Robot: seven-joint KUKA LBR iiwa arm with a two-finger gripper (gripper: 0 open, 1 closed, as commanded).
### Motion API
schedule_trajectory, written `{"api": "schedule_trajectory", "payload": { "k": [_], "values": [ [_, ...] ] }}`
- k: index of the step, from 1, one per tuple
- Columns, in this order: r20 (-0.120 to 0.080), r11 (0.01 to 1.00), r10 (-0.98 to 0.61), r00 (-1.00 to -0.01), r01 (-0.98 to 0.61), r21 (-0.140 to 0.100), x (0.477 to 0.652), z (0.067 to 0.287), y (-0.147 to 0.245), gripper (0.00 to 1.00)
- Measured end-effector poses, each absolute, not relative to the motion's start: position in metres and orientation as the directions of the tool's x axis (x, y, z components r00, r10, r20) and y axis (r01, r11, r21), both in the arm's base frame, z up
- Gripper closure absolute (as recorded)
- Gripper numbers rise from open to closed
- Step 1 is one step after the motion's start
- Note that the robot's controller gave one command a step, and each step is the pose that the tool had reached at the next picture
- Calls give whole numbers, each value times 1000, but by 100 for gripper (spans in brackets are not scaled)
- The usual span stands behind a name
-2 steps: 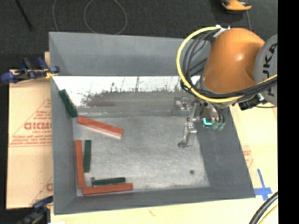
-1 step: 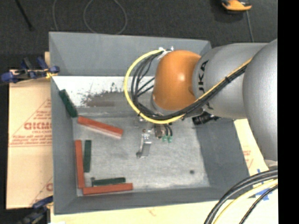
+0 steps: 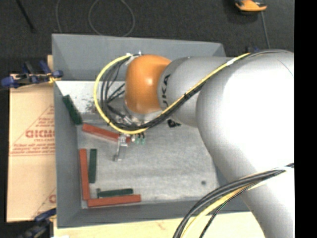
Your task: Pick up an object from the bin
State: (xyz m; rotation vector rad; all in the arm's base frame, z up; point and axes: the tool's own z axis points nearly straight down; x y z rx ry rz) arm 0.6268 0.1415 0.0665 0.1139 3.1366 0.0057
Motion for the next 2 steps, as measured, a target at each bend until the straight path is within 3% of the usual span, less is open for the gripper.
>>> {"api": "schedule_trajectory", "payload": {
  "k": [1, 2],
  "values": [
    [-6, 997, 76, -997, 76, 2, 628, 71, 138, 100],
    [-11, 985, 172, -985, 172, 4, 618, 228, 121, 100]
  ]
}}
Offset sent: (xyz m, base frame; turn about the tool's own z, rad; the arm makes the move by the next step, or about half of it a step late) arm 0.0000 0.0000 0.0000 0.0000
